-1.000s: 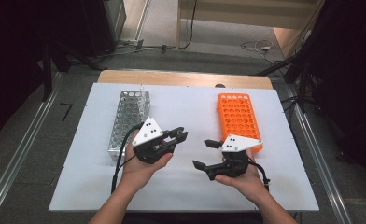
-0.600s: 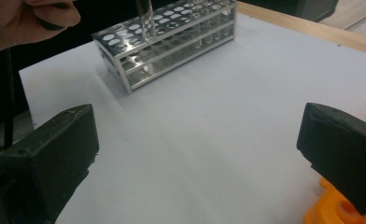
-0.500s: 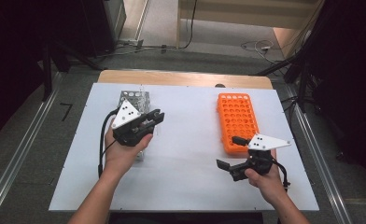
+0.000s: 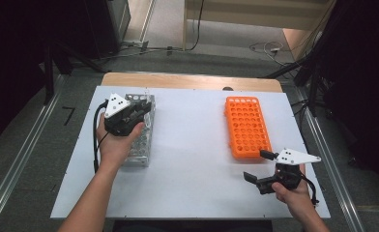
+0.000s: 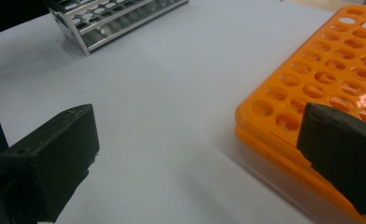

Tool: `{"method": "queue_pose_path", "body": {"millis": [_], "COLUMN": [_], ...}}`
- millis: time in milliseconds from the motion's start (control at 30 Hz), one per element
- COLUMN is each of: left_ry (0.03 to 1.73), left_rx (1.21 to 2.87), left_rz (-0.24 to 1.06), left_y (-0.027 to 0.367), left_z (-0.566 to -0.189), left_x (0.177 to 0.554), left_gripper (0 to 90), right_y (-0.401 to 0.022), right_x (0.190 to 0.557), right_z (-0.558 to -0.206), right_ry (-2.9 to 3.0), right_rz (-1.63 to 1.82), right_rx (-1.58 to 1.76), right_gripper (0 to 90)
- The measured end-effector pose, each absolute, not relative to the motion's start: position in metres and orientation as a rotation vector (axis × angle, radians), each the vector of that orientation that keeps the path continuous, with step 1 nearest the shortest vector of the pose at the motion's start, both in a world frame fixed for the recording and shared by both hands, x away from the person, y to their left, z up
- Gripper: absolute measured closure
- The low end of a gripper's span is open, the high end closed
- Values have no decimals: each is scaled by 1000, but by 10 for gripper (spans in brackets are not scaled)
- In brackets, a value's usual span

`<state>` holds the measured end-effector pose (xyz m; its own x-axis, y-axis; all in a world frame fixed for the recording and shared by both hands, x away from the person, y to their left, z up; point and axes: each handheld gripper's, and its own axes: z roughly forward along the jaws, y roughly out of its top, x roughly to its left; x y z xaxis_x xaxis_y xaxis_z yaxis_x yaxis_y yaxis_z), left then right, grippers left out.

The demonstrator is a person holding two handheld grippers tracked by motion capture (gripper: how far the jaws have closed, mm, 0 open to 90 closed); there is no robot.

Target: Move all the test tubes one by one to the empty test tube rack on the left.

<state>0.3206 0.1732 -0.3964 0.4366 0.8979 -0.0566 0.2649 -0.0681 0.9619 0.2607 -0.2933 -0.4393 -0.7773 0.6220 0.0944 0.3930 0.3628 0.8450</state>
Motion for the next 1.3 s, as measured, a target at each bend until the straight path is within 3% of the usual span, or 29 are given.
{"method": "queue_pose_path", "body": {"millis": [533, 1300], "left_ry": [1133, 1200], "left_rx": [1591, 1680], "left_rz": [793, 743], "left_y": [174, 169], "left_z": [-414, -428], "left_x": [347, 351], "left_gripper": [763, 758], "right_y": [-301, -303], "right_x": [259, 260], "right_z": [-440, -440], "right_ry": [2389, 2378], "right_rz": [1387, 1384], "right_rx": [906, 907], "right_gripper": [0, 0]}}
